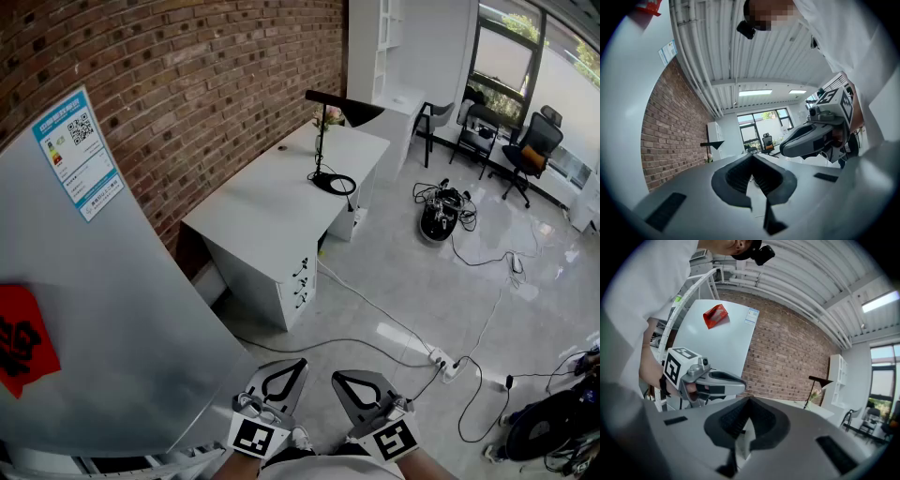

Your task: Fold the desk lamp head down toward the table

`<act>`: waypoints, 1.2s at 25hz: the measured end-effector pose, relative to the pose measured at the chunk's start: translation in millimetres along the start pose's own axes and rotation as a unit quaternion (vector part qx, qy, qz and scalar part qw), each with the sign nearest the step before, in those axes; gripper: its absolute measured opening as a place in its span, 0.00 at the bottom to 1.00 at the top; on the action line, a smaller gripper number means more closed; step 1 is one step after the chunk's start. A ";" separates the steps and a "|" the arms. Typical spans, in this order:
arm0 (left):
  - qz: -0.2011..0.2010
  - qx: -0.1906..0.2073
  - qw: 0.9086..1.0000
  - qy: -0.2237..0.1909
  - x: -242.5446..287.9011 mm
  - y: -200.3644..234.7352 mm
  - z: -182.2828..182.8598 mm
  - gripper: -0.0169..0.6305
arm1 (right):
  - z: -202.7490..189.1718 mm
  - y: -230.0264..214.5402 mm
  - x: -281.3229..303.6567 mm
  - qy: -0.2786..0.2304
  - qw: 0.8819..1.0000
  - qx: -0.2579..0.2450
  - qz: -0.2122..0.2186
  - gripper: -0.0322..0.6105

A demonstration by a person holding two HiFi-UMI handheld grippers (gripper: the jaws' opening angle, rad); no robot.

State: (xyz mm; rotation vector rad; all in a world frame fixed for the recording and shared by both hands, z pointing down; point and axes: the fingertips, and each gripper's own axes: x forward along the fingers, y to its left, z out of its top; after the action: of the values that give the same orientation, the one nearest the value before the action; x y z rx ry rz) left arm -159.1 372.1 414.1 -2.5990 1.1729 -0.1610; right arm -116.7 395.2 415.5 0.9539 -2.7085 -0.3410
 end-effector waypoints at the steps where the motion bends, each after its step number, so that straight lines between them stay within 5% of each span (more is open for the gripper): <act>1: 0.000 -0.001 1.000 0.000 -0.1 0.2 0.0 0.04 | 1.0 -0.3 0.5 -0.001 1.000 0.000 -0.001 0.07; 19: -0.006 -0.008 1.000 -0.010 -2.2 7.5 -2.5 0.04 | 14.2 -4.0 9.7 -0.035 0.999 0.031 -0.024 0.07; 30: -0.032 -0.013 0.999 -0.020 -14.6 21.3 -19.8 0.04 | 9.6 19.6 31.4 -0.011 0.999 0.031 -0.039 0.08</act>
State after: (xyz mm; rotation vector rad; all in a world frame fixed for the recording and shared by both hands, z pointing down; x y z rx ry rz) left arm -188.3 365.4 426.7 -2.6505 1.0862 -0.1070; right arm -154.7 391.3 417.2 1.0823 -2.7219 -0.2860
